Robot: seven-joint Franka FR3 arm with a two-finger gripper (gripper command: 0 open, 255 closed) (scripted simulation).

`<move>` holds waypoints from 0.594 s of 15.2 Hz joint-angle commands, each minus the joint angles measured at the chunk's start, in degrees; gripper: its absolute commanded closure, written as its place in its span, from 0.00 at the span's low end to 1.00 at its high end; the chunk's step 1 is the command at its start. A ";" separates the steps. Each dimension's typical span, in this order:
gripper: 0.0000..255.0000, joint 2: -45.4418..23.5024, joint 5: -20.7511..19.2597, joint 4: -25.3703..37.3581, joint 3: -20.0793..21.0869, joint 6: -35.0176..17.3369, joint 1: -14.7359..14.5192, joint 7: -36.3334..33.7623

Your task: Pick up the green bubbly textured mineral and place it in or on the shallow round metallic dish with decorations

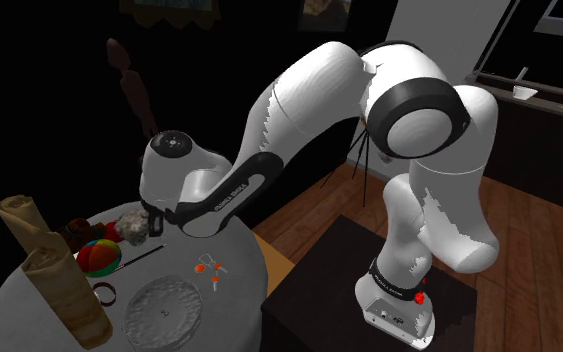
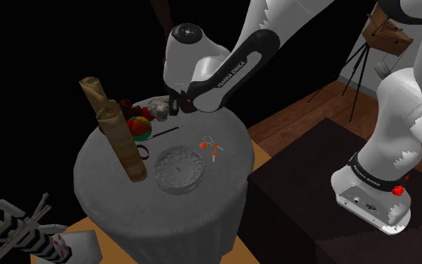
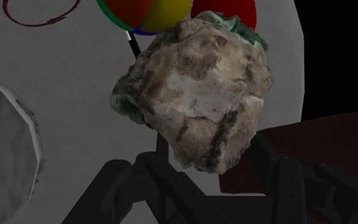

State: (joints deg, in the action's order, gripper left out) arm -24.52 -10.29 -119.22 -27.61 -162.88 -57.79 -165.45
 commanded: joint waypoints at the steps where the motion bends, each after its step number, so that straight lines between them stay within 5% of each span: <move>1: 1.00 0.88 -0.17 0.33 -0.18 1.16 -0.22 0.11; 5: 1.00 5.38 -4.79 -6.54 -6.84 0.59 -10.72 -7.34; 9: 1.00 6.16 1.42 -12.83 -25.33 0.04 -34.24 -7.34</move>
State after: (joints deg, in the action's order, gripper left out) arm -18.23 -10.93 -130.68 -48.57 -162.52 -86.55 -172.68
